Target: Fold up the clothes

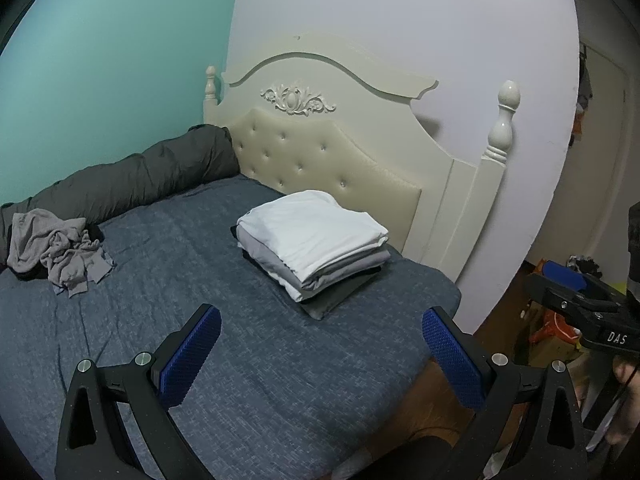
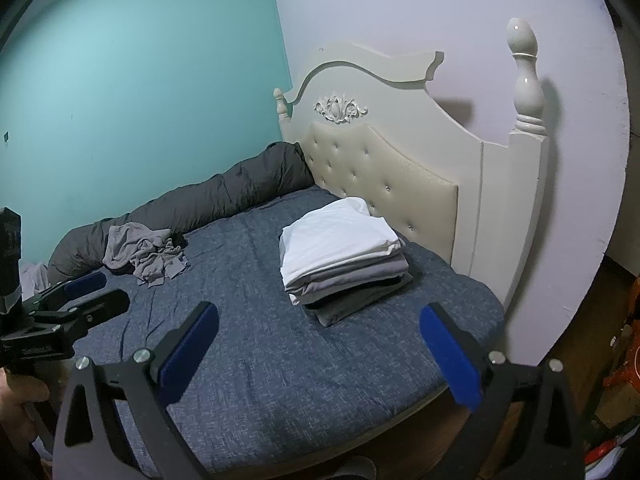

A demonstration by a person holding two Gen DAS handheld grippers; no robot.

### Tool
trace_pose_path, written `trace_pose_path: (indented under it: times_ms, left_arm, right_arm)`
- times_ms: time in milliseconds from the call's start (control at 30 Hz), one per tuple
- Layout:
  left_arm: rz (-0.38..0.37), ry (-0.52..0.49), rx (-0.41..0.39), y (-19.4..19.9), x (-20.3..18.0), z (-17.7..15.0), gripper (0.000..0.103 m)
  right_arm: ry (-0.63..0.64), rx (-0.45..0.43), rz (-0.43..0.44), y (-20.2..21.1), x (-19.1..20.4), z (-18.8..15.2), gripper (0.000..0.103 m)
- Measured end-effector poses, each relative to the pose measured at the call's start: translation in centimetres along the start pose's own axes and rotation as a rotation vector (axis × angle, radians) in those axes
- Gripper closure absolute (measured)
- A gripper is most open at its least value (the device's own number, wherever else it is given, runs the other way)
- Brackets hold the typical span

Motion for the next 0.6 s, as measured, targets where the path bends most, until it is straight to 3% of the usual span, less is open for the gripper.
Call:
trace_pose_path:
  times_ms: [600]
  left_arm:
    - [0.016, -0.008, -0.028, 2.4, -0.1, -1.9, 0.000]
  right_arm:
    - [-0.006, -0.023, -0.016, 1.4, 0.8, -1.4, 0.001]
Point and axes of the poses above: each gripper's, at about its wrist camera, not at the fingertips, and y roughly against the way its jaws point, x to its left, z to its top, the point moved 4 cm from there along -y, roughly the way its jaws point, and after that the axes turned 10 degrees about x, right-handed, at the moved point
